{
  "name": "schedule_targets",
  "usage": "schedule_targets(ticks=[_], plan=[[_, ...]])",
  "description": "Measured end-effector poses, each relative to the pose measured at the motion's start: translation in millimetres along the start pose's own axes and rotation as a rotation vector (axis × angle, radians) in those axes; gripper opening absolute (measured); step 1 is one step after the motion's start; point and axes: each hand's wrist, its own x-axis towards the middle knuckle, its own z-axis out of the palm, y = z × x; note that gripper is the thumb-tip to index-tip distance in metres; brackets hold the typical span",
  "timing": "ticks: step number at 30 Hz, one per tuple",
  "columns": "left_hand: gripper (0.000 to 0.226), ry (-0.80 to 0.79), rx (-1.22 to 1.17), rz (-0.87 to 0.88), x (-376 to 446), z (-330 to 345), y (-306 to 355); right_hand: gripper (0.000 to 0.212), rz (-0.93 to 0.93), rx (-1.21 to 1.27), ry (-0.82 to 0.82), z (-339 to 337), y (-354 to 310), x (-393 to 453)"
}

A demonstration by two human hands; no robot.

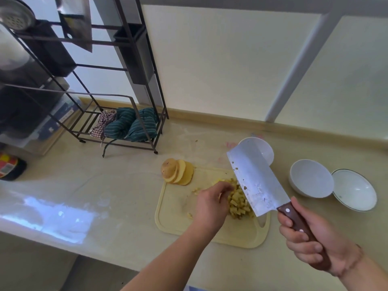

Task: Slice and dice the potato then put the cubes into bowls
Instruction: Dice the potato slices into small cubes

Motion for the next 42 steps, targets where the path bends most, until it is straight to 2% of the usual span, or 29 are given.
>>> schedule_targets(ticks=[3, 7, 11, 13, 16, 19, 22, 25, 29, 32, 36, 38, 40, 42], plan=[[0.026, -0.036, -0.148, -0.230, 5, -4, 11, 0.053, -0.003, 0.022, -0.079, -1, 2, 2], [0.011, -0.104, -0.376, -0.467, 14, -8, 21, 0.047, 0.018, 0.077, -0.211, -16, 5, 10], [0.038, -0.268, -1.000, -0.751, 19, -9, 26, 0.058, 0.016, 0.179, -0.314, -29, 12, 19], [0.038, -0.293, -1.191, -0.821, 20, -12, 27, 0.055, 0.015, 0.155, -0.298, -24, 12, 19], [0.026, -0.264, -1.232, -0.823, 18, -15, 24, 0.049, -0.007, 0.118, -0.159, -20, 13, 15], [0.021, -0.194, -1.187, -0.864, 17, -16, 18, 0.049, -0.003, 0.146, -0.219, -19, 14, 16], [0.027, -0.279, -1.138, -0.906, 14, -15, 17, 0.050, -0.007, 0.141, -0.239, -21, 12, 18], [0.032, -0.410, -1.223, -0.946, 11, -15, 23, 0.057, -0.011, 0.184, -0.339, -20, 12, 23], [0.035, -0.434, -1.332, -0.967, 11, -14, 25, 0.053, -0.007, 0.160, -0.292, -20, 10, 24], [0.030, -0.432, -1.299, -0.952, 9, -16, 21, 0.057, -0.005, 0.187, -0.330, -21, 9, 23], [0.025, -0.354, -1.172, -0.871, 9, -15, 17, 0.051, -0.029, 0.153, -0.257, -21, 4, 19], [0.029, -0.288, -0.849, -0.674, 11, -8, 13, 0.052, -0.035, 0.165, -0.265, -22, 4, 16], [0.032, -0.235, -0.414, -0.378, 10, -1, 9, 0.053, -0.055, 0.168, -0.221, -11, 2, 11], [0.032, -0.202, -0.137, -0.151, 10, 4, 7, 0.050, -0.083, 0.063, -0.009, 3, 0, 4]])
